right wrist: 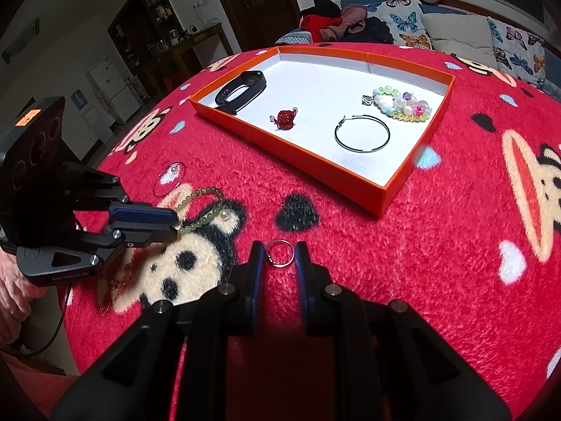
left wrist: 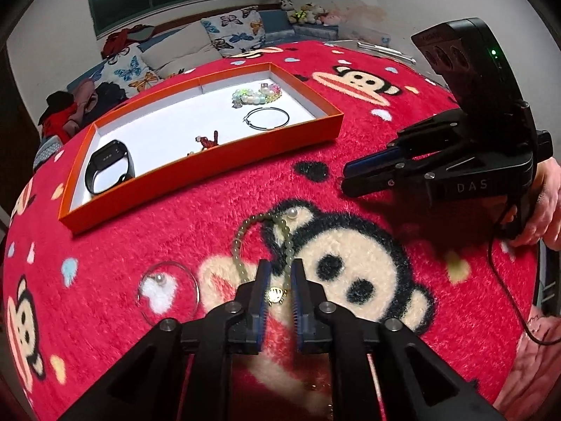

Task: Organize jewelry
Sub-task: 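Lift the gold-charm bead bracelet with the left tool while the right tool holds the ring, then carry the bead bracelet and silver ring into the tray and open both tools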

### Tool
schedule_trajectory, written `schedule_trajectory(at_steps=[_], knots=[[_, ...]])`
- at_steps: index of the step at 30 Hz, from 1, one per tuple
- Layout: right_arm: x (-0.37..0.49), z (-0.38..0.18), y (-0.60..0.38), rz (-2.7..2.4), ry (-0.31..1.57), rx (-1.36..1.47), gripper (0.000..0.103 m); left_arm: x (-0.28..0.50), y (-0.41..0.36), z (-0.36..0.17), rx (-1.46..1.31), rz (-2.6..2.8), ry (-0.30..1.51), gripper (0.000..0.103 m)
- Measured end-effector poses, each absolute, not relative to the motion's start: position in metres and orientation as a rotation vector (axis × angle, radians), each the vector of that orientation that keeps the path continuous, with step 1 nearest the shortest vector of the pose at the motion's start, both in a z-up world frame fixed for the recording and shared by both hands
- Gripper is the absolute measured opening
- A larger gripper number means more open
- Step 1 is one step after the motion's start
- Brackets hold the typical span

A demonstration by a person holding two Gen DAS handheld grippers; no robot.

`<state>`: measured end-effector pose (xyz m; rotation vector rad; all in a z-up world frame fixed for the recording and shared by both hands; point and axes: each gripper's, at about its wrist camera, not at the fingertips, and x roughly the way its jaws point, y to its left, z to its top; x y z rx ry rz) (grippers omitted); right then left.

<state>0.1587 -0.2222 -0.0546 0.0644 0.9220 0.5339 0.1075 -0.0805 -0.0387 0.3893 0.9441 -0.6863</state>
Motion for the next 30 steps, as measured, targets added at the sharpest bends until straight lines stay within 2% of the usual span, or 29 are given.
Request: schedule_trajectory(at_steps=[2, 8, 10, 14, 19, 22, 30], knots=[[0.159, -0.055, -0.222, 0.534, 0.922, 0.063, 0.018, 0.11, -0.083, -0.04, 0.407, -0.683, 0.94, 0.04], [0.159, -0.055, -0.221, 0.531, 0.923, 0.062, 0.018, 0.114, -0.091, -0.046, 0.411, -0.712, 0.938, 0.04], [0.159, -0.055, -0.221, 0.531, 0.923, 0.062, 0.018, 0.114, -0.091, -0.047, 0.409, -0.712, 0.927, 0.036], [0.159, -0.055, -0.221, 0.53, 0.922, 0.063, 0.018, 0.11, -0.094, -0.048, 0.425, -0.706, 0.912, 0.02], [0.158, -0.054, -0.222, 0.527, 0.92, 0.066, 0.018, 0.103, -0.098, -0.049, 0.455, -0.692, 0.883, 0.01], [0.157, -0.053, -0.222, 0.526, 0.917, 0.064, 0.018, 0.099, -0.099, -0.048, 0.443, -0.681, 0.872, 0.005], [0.153, -0.048, -0.222, 0.525, 0.904, 0.061, 0.018, 0.104, -0.078, -0.025, 0.253, -0.653, 0.851, 0.005]])
